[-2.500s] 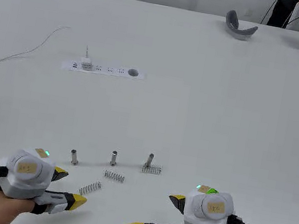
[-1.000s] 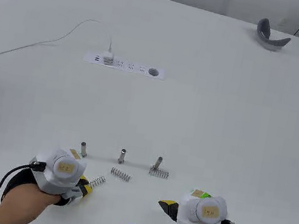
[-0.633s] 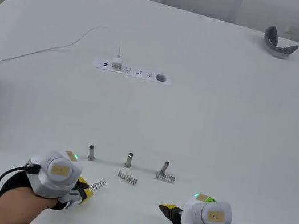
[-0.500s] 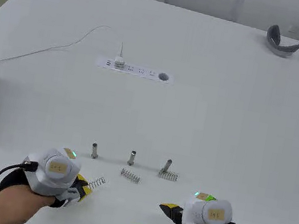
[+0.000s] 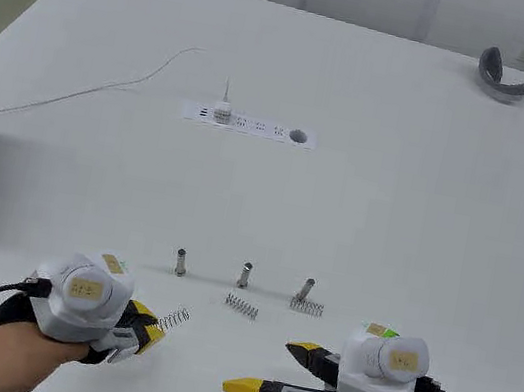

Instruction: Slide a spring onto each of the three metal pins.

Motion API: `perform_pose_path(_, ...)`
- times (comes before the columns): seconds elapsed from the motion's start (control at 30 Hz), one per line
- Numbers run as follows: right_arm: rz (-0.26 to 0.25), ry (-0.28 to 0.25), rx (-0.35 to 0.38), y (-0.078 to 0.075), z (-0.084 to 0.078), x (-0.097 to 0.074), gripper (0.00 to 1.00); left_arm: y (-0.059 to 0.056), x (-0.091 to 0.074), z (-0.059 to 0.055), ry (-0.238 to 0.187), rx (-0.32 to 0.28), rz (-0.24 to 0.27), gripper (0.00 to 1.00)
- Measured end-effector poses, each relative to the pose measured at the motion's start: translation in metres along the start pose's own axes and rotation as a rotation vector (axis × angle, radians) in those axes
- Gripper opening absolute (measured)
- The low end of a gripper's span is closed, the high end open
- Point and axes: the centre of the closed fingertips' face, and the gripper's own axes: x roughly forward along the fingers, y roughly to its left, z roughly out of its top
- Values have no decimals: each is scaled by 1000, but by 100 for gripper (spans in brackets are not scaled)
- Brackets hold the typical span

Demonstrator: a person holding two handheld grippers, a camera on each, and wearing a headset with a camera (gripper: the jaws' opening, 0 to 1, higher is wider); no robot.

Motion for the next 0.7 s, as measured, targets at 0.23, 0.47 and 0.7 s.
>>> perform_pose_path(0.23, 41, -40, 2, 10, 16, 6, 70, -10, -11, 11, -15, 47, -22, 10)
perform_pose_path(0.47, 100, -68, 18, 21, 27, 12, 65, -23, -17, 23, -33, 94, -43, 10)
perform_pose_path(0.7, 159, -101, 77, 31, 36, 14, 57, -40, -16, 39, -55, 136, -74, 10)
